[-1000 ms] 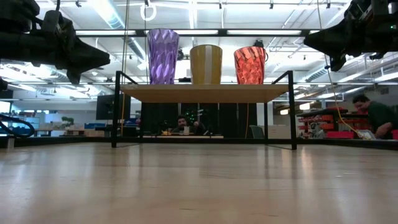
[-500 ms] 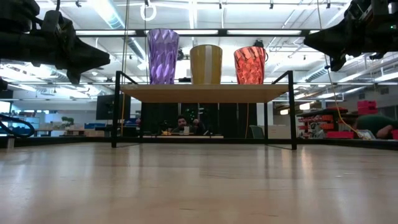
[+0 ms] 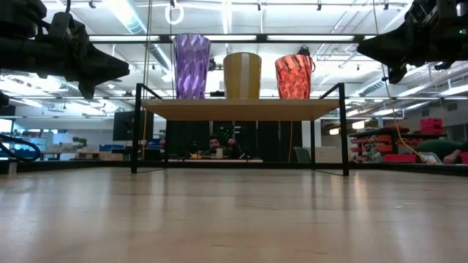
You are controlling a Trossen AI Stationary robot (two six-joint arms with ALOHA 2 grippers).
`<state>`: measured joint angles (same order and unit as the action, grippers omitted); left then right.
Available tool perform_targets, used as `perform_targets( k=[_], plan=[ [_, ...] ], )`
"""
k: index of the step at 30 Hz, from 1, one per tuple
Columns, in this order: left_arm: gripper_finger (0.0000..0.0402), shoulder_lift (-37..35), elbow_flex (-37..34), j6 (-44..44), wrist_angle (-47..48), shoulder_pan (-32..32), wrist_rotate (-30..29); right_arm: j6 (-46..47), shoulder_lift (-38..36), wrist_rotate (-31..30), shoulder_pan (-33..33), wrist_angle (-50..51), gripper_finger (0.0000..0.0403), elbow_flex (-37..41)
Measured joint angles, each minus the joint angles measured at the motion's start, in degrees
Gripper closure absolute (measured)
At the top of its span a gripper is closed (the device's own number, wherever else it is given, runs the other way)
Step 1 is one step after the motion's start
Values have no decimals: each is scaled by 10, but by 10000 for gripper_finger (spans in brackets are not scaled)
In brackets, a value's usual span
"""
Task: Stack small to large cups/mugs on shelf
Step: Return to Home Position
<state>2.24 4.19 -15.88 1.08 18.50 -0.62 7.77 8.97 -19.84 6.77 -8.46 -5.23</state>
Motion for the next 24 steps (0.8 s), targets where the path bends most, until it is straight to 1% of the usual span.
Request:
perform_targets(
  k=[6,16,24],
  plan=[
    [309,0,0,0,0,0,0,0,0,0,0,0,350,0],
    [307,0,0,0,0,0,0,0,0,0,0,0,350,0],
    [315,0,0,0,0,0,0,0,0,0,0,0,350,0]
  ],
)
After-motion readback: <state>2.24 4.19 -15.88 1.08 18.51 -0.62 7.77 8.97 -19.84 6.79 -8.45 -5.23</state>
